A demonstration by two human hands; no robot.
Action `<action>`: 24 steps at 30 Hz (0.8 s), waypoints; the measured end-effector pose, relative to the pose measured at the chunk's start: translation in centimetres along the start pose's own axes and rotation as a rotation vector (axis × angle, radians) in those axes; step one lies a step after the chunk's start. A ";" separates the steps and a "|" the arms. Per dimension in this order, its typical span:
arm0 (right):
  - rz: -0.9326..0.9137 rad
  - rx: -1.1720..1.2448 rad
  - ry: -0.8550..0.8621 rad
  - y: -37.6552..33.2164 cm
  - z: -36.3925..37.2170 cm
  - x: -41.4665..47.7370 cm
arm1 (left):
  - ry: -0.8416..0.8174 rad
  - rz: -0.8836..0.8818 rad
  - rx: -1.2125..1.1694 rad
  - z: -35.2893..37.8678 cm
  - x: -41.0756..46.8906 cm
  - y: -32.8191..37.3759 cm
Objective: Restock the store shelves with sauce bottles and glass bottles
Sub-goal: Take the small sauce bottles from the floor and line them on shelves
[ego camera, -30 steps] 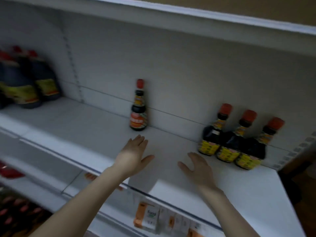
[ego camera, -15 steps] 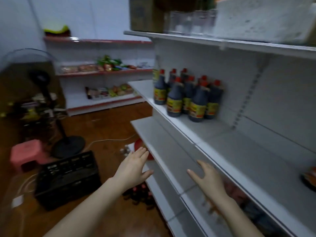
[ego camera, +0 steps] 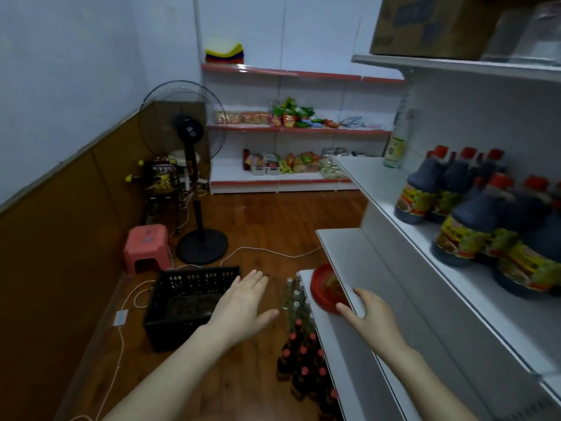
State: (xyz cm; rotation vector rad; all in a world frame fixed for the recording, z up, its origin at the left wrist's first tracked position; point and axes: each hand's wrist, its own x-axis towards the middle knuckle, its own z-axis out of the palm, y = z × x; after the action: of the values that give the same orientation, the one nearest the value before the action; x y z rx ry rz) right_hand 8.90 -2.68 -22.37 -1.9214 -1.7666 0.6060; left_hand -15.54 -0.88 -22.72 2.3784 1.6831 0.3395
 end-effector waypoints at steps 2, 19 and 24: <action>-0.002 0.012 -0.013 -0.1 1.2 3.8 | -0.025 -0.017 0.004 0.5 2.7 -1.7; 0.143 -0.033 -0.145 2.1 8.9 24.2 | -0.306 -0.047 -0.013 5.9 20.5 -11.1; 0.302 -0.011 -0.083 4.1 10.7 25.3 | -0.464 0.093 0.017 8.7 25.5 -13.0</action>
State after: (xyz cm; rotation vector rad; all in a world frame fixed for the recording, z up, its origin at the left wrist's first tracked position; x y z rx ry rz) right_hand 7.71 22.60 -33.75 -2.2206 -1.5391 0.7906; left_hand -16.28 27.16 -33.16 2.3159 1.3684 -0.2039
